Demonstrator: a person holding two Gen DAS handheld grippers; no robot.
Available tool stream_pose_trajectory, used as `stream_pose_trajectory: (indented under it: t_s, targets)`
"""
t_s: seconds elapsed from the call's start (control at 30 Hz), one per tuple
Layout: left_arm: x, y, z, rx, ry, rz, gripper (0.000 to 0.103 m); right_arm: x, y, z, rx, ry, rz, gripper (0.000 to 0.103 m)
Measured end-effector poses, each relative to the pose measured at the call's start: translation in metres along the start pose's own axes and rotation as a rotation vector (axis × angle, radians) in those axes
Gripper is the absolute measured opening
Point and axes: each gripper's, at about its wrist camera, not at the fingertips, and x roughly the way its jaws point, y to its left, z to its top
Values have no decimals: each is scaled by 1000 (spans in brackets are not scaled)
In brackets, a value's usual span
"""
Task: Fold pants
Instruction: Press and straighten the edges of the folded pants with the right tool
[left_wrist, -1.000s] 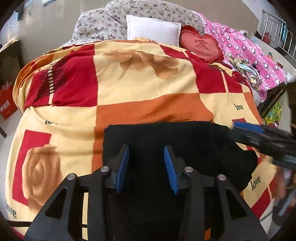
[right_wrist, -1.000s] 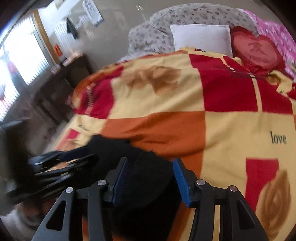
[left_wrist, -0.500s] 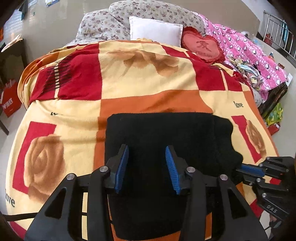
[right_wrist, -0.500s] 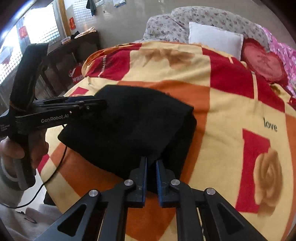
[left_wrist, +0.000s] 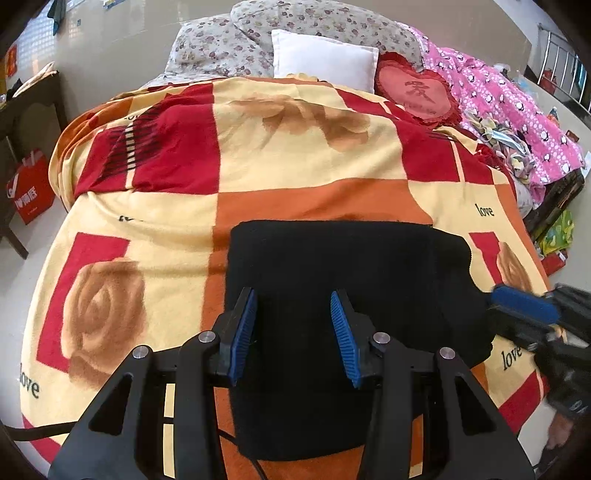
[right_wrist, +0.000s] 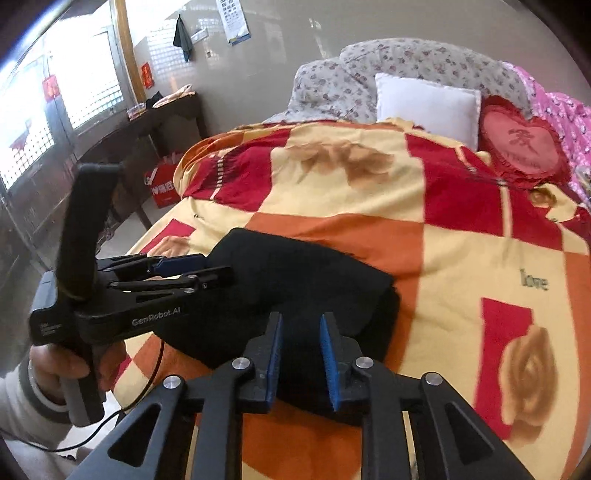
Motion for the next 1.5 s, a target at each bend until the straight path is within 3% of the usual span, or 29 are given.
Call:
stream_pose_trajectory:
  t_s: [0.1, 0.2, 0.33, 0.4, 0.43, 0.5, 0.63, 0.7, 1.03, 1.17, 1.27, 1.33, 1.5]
  targets:
    - [0, 3, -1, -3, 3, 2, 42, 18, -4, -7, 19, 40, -8, 20]
    - [1, 5, -2, -11, 3, 11, 61, 26, -13, -18, 33, 57, -20, 20]
    - [5, 11, -4, -47, 15, -19, 63, 23, -27, -30, 76, 52, -4, 24]
    - [3, 16, -4, -56, 22, -32, 63, 20, -32, -30, 90, 50, 8, 30]
    - [1, 19, -5, -59, 23, -38, 63, 17, -36, -29, 98, 49, -22, 41]
    - [-3, 26, -6, -70, 23, -54, 67, 14, -44, -29, 125, 37, -40, 44]
    - [-4, 41, -10, -117, 41, -109, 74, 22, -67, -29, 221, 30, 22, 49]
    - [0, 40, -11, -108, 38, -95, 79, 29, -71, -28, 245, 23, 62, 49]
    - [24, 36, -7, -142, 61, -175, 82, 55, -82, -25, 318, 28, 163, 64]
    - [33, 37, -10, -197, 83, -259, 82, 60, -83, -27, 346, -19, 182, 62]
    - [27, 36, -8, -180, 75, -257, 70, 56, -76, -23, 317, -39, 155, 50]
    - [17, 35, -3, -151, 58, -263, 54, 48, -69, -15, 273, -53, 136, 43]
    - [-4, 31, 27, -80, -21, -223, 52, 33, -59, 17, 206, -115, 138, 40]
